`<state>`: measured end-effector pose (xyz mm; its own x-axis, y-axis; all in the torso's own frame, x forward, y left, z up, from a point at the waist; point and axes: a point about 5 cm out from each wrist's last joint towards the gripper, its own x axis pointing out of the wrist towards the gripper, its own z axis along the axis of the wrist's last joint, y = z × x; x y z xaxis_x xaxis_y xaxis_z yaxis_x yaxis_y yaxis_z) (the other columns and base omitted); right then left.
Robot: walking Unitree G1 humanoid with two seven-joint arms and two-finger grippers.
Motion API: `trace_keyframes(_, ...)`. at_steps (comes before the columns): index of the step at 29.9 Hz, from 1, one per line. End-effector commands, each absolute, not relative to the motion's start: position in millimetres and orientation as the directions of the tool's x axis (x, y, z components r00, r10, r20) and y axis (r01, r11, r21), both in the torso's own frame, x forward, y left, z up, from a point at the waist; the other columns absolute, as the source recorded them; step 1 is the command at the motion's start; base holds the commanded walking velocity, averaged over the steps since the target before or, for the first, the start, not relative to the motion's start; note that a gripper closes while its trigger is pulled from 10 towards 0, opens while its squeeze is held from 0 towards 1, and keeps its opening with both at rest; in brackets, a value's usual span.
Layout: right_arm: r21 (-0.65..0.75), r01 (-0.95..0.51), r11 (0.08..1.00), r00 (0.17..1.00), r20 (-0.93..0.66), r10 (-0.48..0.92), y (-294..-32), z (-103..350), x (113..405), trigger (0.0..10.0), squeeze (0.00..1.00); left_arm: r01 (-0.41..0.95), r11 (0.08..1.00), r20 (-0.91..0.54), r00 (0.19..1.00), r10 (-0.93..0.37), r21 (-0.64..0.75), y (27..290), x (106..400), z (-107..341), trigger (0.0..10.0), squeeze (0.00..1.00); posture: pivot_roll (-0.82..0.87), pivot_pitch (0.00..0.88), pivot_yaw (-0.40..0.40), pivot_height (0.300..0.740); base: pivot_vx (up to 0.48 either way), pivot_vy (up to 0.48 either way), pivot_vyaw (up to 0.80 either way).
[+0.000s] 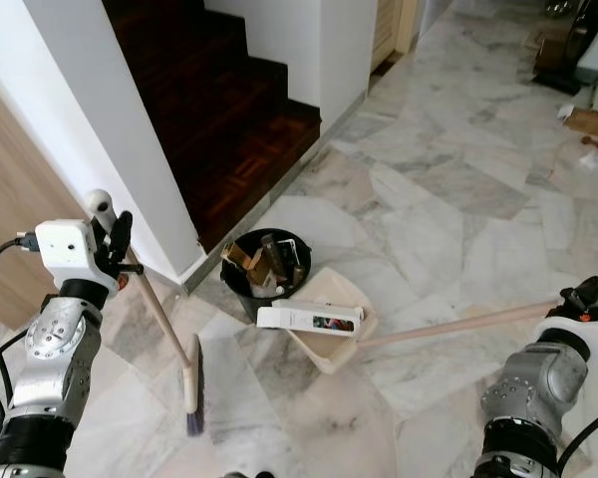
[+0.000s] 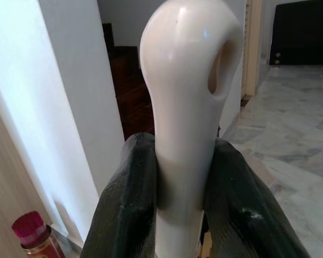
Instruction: Sweep floor
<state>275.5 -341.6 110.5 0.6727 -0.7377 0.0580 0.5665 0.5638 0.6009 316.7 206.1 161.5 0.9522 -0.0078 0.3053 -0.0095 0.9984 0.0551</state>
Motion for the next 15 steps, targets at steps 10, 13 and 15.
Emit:
trace_keyframes(10,0.572,0.523,0.632,0.713,0.112,-0.692,-332,110,271,10.0,0.0,0.005,0.997,0.335,0.942,-0.032,0.08,206,320,169,10.0,0.0,0.04,0.088,0.095,0.74,0.0,0.0,0.0)
trace_keyframes(13,0.554,0.512,0.656,0.729,0.124,-0.674,-328,112,274,10.0,0.0,0.009,0.997,0.334,0.942,-0.035,0.079,205,320,168,10.0,0.0,0.04,0.083,0.093,0.74,0.0,0.0,0.0)
trace_keyframes(15,0.545,0.497,0.675,0.744,0.133,-0.655,-323,114,278,10.0,0.0,0.01,0.997,0.334,0.942,-0.036,0.078,204,319,167,10.0,0.0,0.04,0.078,0.085,0.74,0.0,0.0,0.0)
